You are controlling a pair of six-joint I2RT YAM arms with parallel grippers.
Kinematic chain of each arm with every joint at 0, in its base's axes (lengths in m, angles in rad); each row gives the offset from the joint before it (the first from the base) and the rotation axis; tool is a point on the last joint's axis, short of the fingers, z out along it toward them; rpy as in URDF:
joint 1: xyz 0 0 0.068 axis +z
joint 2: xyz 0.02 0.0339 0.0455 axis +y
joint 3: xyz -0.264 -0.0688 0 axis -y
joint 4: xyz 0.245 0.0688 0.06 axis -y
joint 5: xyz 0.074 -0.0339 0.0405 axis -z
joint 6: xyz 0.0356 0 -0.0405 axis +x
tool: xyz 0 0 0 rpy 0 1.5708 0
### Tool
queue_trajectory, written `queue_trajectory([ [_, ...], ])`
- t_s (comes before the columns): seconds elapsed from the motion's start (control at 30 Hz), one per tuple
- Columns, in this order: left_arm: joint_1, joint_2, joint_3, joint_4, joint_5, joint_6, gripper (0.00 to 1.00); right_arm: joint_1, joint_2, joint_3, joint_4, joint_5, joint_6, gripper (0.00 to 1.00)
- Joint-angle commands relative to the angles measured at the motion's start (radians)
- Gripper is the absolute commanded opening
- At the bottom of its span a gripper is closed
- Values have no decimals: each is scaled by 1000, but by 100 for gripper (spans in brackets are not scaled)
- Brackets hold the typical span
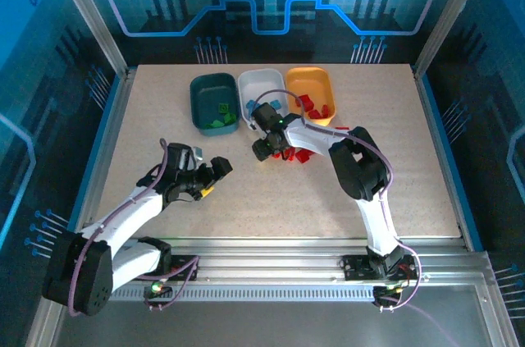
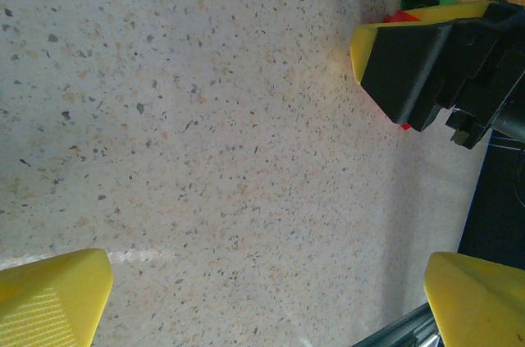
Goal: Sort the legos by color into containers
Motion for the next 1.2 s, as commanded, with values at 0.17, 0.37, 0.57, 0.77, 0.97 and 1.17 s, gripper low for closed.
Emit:
queue_trajectory([
  [0.17,4,35,21,-12,5,3,99,-9,-31,-39,20,-23,11,38],
  [0.37,4,39,26,-14,10,6,99,-6,-118,-80,58,-64,61,33],
  [0.57,-61,60,71,-18,-16,20,99,-74,-228,-62,70,-57,113,33],
  [0.77,-273,248,223,2,-69,65,99,-263,-149,91,-10,-9,176,33],
  [0.97,-307,391,305,89,-17,28,99,-395,-1,244,-59,-49,215,36],
  [1.17,-315,459,353,97,12,26,99,-429,83,388,-113,-77,196,52],
])
